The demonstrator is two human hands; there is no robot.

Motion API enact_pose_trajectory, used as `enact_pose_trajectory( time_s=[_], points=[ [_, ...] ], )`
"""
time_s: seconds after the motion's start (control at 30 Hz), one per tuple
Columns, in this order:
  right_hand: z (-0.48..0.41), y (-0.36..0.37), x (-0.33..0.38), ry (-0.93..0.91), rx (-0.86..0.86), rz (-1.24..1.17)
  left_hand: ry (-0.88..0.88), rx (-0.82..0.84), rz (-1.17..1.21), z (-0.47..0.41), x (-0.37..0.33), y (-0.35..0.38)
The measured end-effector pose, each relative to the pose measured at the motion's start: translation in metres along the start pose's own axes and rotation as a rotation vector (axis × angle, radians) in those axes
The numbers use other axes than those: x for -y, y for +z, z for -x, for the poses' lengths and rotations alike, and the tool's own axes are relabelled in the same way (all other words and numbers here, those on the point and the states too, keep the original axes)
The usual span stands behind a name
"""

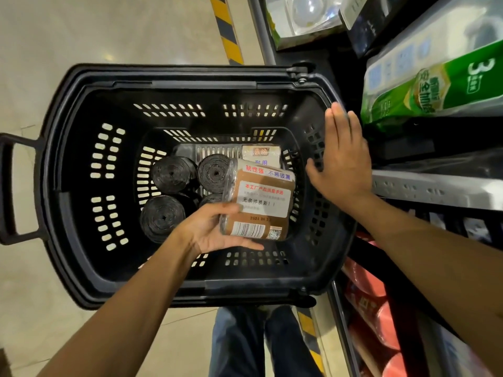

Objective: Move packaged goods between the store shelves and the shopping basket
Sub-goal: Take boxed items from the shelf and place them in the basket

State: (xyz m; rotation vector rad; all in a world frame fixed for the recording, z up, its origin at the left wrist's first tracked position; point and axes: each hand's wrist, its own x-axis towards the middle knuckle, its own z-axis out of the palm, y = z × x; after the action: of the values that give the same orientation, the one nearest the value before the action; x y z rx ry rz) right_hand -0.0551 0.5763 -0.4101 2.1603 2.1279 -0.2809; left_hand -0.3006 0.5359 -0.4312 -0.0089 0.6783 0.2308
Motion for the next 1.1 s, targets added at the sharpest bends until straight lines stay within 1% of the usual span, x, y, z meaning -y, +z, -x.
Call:
enact_pose_trajectory(
  time_s=[0.03, 0.13, 0.17, 0.23, 0.3, 0.37, 0.47, 0.53, 0.57, 0.6, 0.67, 0.7, 0.77, 0.87, 0.93, 1.0, 1.1],
  points=[
    [0.000, 0.000, 0.000, 0.003, -0.001, -0.001, -0.021, 0.023, 0.001, -0.002, 0.000, -0.001],
    [0.000, 0.001, 0.000, 0.006, -0.001, -0.011, -0.063, 0.176, 0.070, -0.006, -0.001, -0.001],
    [0.000, 0.000, 0.000, 0.008, -0.001, -0.014, -0.055, 0.202, 0.099, -0.006, 0.000, 0.001],
    [0.000, 0.000, 0.000, 0.011, -0.002, -0.021, -0.002, 0.184, 0.113, -0.009, 0.002, 0.003],
    [0.000, -0.001, 0.001, 0.014, -0.004, -0.030, 0.045, 0.095, 0.080, -0.011, 0.004, 0.000],
    [0.001, 0.000, 0.000, 0.015, -0.008, -0.035, 0.041, 0.036, 0.081, -0.014, 0.007, -0.005],
    [0.002, 0.001, 0.000, 0.013, -0.014, -0.042, 0.026, -0.123, 0.085, -0.019, 0.012, -0.008],
    [0.002, 0.001, 0.000, 0.012, -0.013, -0.050, 0.036, -0.181, -0.012, -0.025, 0.013, -0.006],
    [0.001, 0.001, 0.000, 0.013, -0.011, -0.052, 0.035, -0.236, -0.078, -0.029, 0.013, -0.004],
    [0.001, 0.001, -0.001, 0.015, -0.008, -0.052, 0.042, -0.337, -0.142, -0.035, 0.013, -0.005],
    [0.001, 0.002, -0.001, 0.013, -0.009, -0.050, 0.078, -0.612, -0.218, -0.049, 0.015, -0.014],
    [0.001, 0.002, -0.001, 0.013, -0.016, -0.051, 0.106, -0.717, -0.252, -0.056, 0.018, -0.019],
    [0.001, 0.004, -0.002, 0.009, -0.032, -0.051, 0.148, -0.844, -0.324, -0.069, 0.025, -0.030],
    [0.001, 0.006, -0.003, 0.002, -0.050, -0.045, 0.169, -0.925, -0.383, -0.085, 0.034, -0.053],
    [0.001, 0.007, -0.003, 0.000, -0.059, -0.044, 0.120, -0.959, -0.494, -0.096, 0.042, -0.073],
    [0.002, 0.007, -0.003, 0.001, -0.070, -0.040, 0.100, -0.982, -0.532, -0.108, 0.052, -0.091],
    [0.001, 0.008, -0.001, -0.001, -0.079, -0.016, 0.089, -1.033, -0.538, -0.115, 0.058, -0.094]
  ],
)
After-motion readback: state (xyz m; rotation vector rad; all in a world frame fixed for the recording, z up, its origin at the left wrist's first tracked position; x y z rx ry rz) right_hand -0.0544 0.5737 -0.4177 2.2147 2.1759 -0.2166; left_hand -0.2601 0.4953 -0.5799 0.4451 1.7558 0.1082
